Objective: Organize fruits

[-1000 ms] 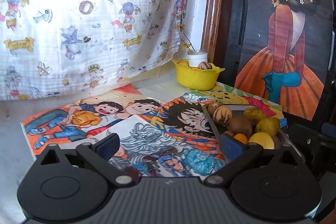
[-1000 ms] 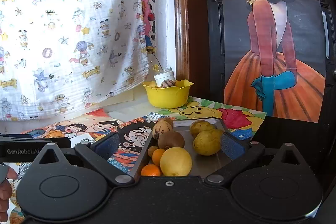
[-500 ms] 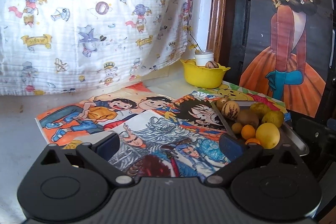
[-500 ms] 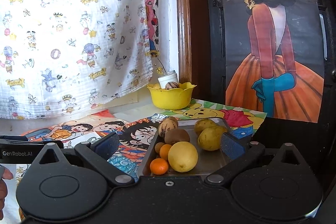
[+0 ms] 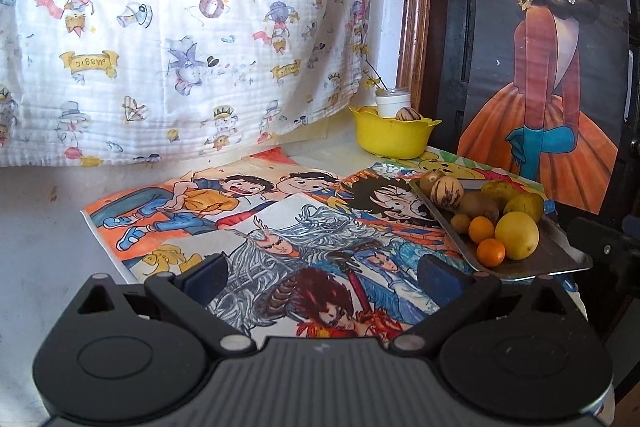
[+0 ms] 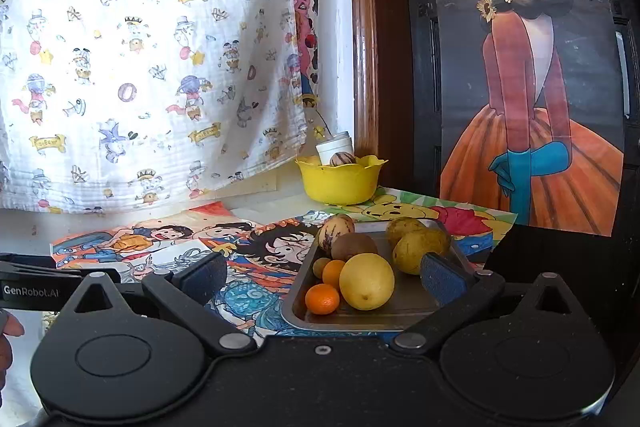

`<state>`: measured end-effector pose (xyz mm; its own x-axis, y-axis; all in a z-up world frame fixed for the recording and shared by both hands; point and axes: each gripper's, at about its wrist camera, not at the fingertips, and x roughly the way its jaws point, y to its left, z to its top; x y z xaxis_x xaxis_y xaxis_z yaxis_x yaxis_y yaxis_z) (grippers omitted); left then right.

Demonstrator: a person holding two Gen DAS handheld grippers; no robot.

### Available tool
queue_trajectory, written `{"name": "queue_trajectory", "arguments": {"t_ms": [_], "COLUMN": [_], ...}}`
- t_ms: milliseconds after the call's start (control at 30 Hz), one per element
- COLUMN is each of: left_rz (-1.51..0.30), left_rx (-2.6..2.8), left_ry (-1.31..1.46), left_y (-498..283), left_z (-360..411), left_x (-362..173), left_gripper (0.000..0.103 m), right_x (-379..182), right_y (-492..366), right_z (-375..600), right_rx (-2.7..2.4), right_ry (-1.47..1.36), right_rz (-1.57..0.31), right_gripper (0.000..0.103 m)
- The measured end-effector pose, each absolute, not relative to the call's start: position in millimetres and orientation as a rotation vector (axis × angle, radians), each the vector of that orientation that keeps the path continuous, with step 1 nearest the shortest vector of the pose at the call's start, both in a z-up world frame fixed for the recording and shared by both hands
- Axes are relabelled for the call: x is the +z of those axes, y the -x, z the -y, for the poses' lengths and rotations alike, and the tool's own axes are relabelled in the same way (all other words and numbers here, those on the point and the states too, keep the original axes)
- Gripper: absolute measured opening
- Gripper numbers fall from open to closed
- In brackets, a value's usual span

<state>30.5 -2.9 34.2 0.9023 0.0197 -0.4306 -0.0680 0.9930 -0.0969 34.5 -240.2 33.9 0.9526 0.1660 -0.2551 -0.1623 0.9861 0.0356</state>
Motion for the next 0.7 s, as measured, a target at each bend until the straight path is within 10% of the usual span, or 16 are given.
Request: {"name": "queue_trajectory", "arguments": {"t_ms": [700], "left_rz": [-0.457], "left_rx": [0.026], "left_ry": [0.091], "left_y": [-22], "left_z": [-2], "left_x": [26], "left_gripper": [0.103], "right_x": [23], "right_y": [-19], "right_z": [235], "right_rx": [0.199], "right_ry": [0.015], "right_rz": [-0.276], "right_gripper": [0.103]}}
